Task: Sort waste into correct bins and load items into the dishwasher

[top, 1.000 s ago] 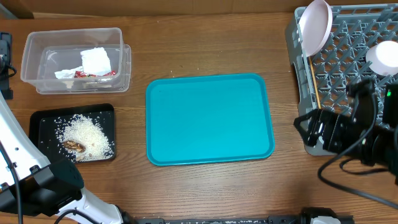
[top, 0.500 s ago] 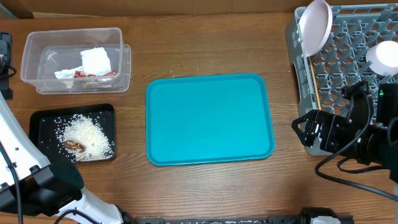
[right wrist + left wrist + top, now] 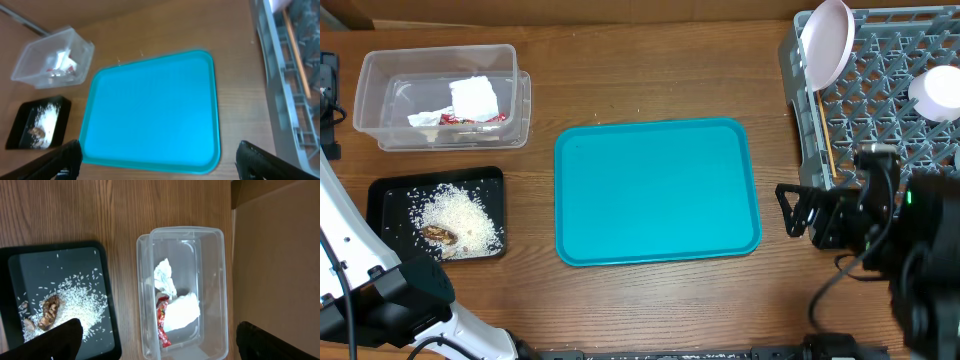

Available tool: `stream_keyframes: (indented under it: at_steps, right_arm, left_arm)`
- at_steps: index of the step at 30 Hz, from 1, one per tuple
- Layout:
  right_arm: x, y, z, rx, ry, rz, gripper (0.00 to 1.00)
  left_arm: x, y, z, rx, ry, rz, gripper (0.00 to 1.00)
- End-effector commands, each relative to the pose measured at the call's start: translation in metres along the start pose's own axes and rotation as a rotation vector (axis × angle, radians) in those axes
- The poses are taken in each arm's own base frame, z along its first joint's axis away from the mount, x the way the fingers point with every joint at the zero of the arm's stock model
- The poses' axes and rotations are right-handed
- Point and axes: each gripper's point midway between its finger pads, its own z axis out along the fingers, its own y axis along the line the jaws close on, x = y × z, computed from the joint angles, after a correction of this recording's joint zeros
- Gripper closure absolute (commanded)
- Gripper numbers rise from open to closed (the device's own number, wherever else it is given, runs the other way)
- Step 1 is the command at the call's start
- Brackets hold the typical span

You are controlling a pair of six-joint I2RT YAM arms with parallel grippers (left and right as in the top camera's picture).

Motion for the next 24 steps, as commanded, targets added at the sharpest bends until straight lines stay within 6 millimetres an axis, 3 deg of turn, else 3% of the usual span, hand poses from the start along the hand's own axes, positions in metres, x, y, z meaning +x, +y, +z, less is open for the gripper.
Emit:
stream_keyframes:
  at_steps: [1,10,15,24]
  right_arm:
    - [0.016,0.008,-0.01,-0.067,-0.134,-0.086,0.0]
    - [0.042,0.007,-0.019,-0.131,-0.462,-0.301,0.0]
    - [0.039,0.003,-0.015,-0.129,-0.603,-0.359,0.0]
    - [0.029,-0.007,0.013,-0.155,-0.772,-0.413,0.0]
  left_arm:
    - [-0.001,0.002,0.003,-0.014,-0.012,-0.007,0.0]
    - [-0.001,0.002,0.003,-0.014,-0.012,-0.007,0.0]
    - [-0.001,0.002,0.003,-0.015,-0.012,-0.007,0.0]
    - [-0.001,0.002,0.003,-0.015,-0.012,-0.007,0.0]
